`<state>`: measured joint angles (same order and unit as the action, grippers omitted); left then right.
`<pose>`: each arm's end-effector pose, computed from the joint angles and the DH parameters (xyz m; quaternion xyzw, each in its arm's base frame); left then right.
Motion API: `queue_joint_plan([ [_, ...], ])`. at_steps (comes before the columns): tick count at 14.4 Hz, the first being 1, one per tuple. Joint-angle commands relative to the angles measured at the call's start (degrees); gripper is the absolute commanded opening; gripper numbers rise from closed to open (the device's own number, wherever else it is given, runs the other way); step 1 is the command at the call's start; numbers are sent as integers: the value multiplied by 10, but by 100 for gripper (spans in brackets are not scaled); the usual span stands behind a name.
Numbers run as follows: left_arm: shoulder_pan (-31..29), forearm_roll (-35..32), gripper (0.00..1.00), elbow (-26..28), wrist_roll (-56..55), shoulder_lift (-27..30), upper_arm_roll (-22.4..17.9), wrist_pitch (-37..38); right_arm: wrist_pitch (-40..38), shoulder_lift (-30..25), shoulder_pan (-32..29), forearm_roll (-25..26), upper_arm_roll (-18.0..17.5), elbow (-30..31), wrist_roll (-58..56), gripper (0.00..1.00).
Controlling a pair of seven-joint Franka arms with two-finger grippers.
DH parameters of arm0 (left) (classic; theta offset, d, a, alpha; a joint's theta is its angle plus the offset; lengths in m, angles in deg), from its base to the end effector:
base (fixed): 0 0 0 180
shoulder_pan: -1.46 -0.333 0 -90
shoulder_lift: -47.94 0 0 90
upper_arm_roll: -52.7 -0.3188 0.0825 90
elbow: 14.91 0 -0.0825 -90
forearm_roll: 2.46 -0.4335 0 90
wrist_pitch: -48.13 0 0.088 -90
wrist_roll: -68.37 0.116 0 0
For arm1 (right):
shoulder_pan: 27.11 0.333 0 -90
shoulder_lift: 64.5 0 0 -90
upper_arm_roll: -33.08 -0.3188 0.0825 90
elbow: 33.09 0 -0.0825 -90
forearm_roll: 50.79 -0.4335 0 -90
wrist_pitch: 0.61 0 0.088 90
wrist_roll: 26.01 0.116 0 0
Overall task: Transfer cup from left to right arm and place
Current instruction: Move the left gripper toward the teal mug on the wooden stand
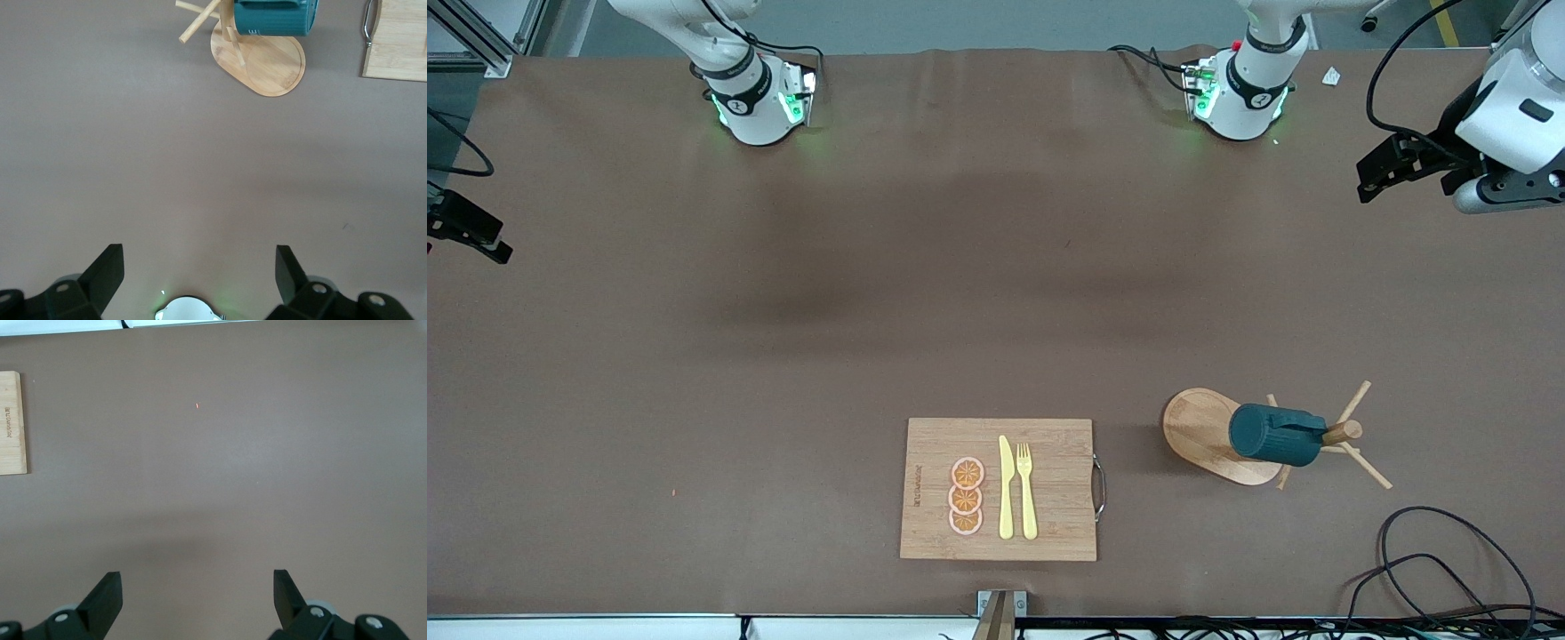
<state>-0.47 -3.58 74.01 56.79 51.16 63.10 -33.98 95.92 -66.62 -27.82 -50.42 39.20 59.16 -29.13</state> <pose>0.5651 -0.0847 0.6489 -0.9990 -0.0285 0.0287 0.0201 0.6003 -0.0737 0.6306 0.9979 -0.0322 0.0554 0.0061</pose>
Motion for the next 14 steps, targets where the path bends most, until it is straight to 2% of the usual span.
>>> queue_joint_plan([
  [1, -4, 7, 100, -12, 23, -5, -1, 0, 1, -15, -6, 8, -6, 15, -6, 100],
  [6, -4, 24, 100, -19, 25, -9, 0, -1, 1, -15, -6, 8, -6, 15, -6, 100],
  [10, 2, 35, 100, -22, 14, -44, 1, -8, 1, -15, -6, 8, -6, 14, -6, 100],
  [12, -3, 57, 100, -64, -11, -81, 0, -9, 1, -15, -6, 8, -6, 15, -6, 100],
  [14, -26, 99, 100, -95, -94, -118, -1, -9, 1, -15, -6, 8, -6, 15, -6, 100],
])
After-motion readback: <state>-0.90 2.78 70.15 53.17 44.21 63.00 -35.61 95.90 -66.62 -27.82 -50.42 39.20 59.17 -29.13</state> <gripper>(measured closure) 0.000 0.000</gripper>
